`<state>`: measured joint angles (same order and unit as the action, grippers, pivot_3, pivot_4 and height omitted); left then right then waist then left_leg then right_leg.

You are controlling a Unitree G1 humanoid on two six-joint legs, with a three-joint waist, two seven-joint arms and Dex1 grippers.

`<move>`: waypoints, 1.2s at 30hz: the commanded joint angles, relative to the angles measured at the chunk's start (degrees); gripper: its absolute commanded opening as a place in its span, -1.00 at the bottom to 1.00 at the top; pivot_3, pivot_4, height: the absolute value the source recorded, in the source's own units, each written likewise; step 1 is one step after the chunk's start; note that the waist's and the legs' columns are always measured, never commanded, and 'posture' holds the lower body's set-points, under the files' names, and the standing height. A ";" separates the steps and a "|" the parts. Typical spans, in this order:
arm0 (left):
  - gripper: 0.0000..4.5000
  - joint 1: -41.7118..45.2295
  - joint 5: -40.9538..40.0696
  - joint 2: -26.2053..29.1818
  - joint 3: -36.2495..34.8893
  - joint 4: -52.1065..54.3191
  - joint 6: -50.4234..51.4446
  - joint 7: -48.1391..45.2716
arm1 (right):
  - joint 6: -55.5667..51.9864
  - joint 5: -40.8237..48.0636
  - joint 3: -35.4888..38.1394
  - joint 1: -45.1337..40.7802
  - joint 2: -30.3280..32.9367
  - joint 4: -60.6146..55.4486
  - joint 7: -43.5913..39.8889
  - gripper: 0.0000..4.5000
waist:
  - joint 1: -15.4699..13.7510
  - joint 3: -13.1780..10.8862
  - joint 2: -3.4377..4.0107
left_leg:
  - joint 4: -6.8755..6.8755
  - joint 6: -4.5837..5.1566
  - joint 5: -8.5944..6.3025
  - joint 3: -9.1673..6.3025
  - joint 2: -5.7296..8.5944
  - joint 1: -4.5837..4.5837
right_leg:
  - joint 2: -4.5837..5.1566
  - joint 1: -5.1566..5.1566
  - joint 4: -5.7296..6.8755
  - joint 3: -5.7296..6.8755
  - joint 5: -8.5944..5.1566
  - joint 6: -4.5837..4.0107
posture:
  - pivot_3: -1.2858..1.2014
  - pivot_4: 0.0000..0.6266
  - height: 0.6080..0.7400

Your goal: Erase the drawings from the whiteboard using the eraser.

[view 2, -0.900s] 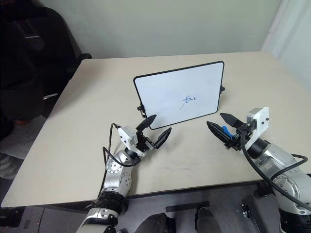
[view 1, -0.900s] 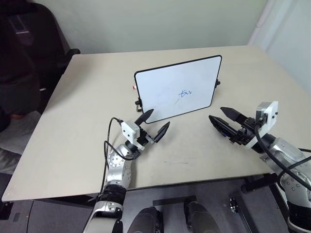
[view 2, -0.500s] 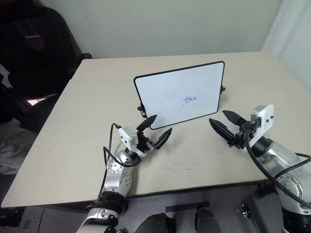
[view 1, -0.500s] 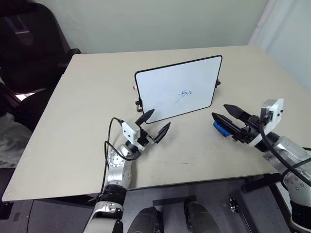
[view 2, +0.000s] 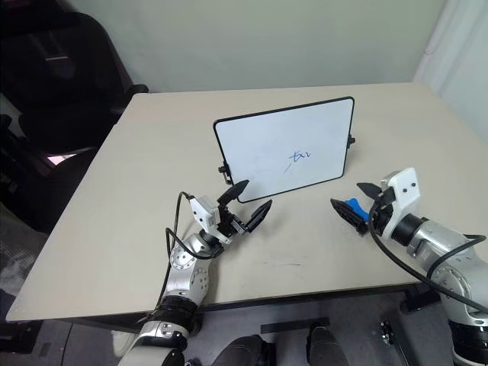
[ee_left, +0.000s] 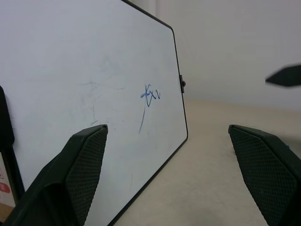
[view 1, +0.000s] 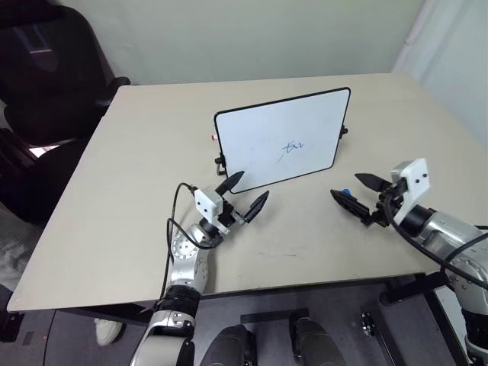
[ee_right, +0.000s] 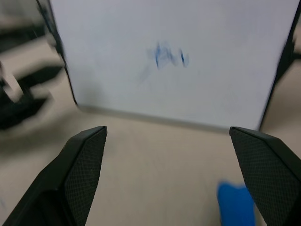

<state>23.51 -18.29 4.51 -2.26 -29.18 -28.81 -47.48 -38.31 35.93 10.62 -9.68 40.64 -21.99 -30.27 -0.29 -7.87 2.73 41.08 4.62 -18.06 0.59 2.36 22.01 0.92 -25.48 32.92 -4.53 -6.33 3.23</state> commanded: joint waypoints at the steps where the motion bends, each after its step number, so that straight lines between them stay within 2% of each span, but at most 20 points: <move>1: 1.00 -0.39 -0.40 -0.74 -0.02 -0.78 -1.52 -0.16 | -3.36 0.39 -0.02 -2.76 0.10 2.61 -0.09 0.98 | 0.06 0.00 0.00 | 0.00 -0.01 0.00 0.00 0.00 0.00 | 0.00 0.01 0.00 0.00 -0.01 0.04 | 0.03 -0.52 0.79; 5: 1.00 -1.06 -0.31 -0.66 -0.14 0.15 -1.73 0.26 | -7.98 -2.12 -3.18 -6.85 1.83 7.60 -0.68 0.98 | 0.16 0.00 0.00 | 0.01 0.01 0.04 0.00 0.04 0.00 | 0.00 -0.01 -0.01 -0.04 -0.17 0.43 | 0.03 -0.52 0.79; 9: 1.00 -1.46 -0.39 -0.41 -0.32 0.80 -1.74 0.56 | -9.95 -3.04 -4.68 -9.04 2.65 10.79 -2.46 0.98 | 0.00 0.02 0.04 | -0.01 0.03 0.04 0.00 -0.01 0.00 | -0.01 0.00 0.01 -0.02 0.02 0.06 | 0.03 -0.52 0.79; 16: 1.00 -2.11 -0.38 -0.13 -0.43 1.79 -1.54 1.06 | -11.29 -6.36 -7.29 -13.00 1.12 17.79 -2.58 0.98 | 0.15 0.02 0.04 | -0.02 0.02 0.01 0.00 0.01 0.01 | -0.01 -0.02 -0.02 -0.02 0.02 0.04 | 0.03 -0.52 0.79; 31: 1.00 -3.43 -0.64 0.42 -0.23 4.11 -1.08 1.67 | -10.57 -10.38 -6.99 -14.65 1.80 21.49 -5.63 0.98 | 0.22 0.01 0.05 | -0.04 -0.03 -0.08 0.00 -0.03 0.01 | -0.02 -0.10 0.00 0.03 -0.07 -0.08 | 0.03 -0.52 0.79; 35: 1.00 -3.75 -0.65 0.21 0.07 4.48 -0.89 1.62 | -10.76 -11.65 -7.93 -13.96 1.63 21.17 -6.05 0.60 | 0.22 0.01 0.05 | -0.05 -0.04 -0.09 0.00 -0.04 0.01 | -0.03 -0.11 -0.01 0.04 -0.10 -0.09 | 0.03 -0.52 0.79; 36: 1.00 -3.80 -0.63 0.18 0.11 4.55 -0.89 1.65 | -10.87 -11.62 -7.76 -13.95 1.48 20.96 -6.14 0.42 | 0.24 0.01 0.05 | -0.05 -0.04 -0.09 0.00 -0.04 0.01 | -0.03 -0.11 0.00 0.04 -0.10 -0.09 | 0.03 -0.52 0.79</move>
<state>20.88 -18.37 5.08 -2.37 -24.97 -29.50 -45.93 -49.25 24.53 2.42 -23.43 41.65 0.32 -35.54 -0.06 -7.85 2.77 41.03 4.59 -18.16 0.59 2.32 22.03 0.89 -25.59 32.91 -4.49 -6.42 3.14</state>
